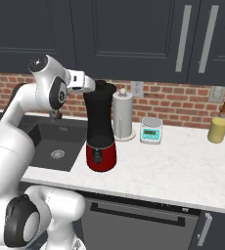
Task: Close the lid blender by securely placing the lid on top.
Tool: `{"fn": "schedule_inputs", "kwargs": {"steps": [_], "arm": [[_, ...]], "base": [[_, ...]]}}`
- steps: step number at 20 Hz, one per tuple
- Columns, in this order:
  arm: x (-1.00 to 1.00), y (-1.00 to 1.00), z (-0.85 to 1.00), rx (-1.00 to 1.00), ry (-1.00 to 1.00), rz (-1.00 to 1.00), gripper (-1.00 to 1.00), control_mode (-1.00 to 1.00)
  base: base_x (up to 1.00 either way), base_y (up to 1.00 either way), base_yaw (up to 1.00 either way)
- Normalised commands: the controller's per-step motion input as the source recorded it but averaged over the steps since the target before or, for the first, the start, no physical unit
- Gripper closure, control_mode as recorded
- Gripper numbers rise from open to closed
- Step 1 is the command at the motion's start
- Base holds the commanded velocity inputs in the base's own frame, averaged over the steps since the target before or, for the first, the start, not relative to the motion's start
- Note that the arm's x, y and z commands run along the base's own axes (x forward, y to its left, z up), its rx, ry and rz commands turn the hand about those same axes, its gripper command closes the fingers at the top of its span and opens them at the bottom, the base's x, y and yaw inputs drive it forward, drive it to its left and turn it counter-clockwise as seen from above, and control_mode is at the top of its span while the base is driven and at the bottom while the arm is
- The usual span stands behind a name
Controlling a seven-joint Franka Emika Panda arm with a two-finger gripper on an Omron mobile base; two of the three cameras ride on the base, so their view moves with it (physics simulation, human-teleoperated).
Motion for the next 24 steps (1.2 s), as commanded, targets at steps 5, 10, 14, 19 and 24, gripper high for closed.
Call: {"fn": "schedule_inputs", "kwargs": {"steps": [5,10,14,19,24], "arm": [[0.01,0.44,-0.17,-0.08,0.09,0.0,-1.0,-1.0],[-0.63,0.87,-0.22,-0.14,0.02,0.05,-1.0,-1.0],[-1.0,0.98,-0.18,-0.28,-0.01,0.08,-1.0,-1.0],[-0.87,0.95,-0.59,-0.36,0.04,0.06,-1.0,-1.0],[-0.58,0.58,-0.56,-0.28,0.1,0.05,-1.0,-1.0]], "base": [[0.0,0.0,0.0],[0.0,0.0,0.0],[0.0,0.0,0.0],[0.0,0.0,0.0],[0.0,0.0,0.0]]}}
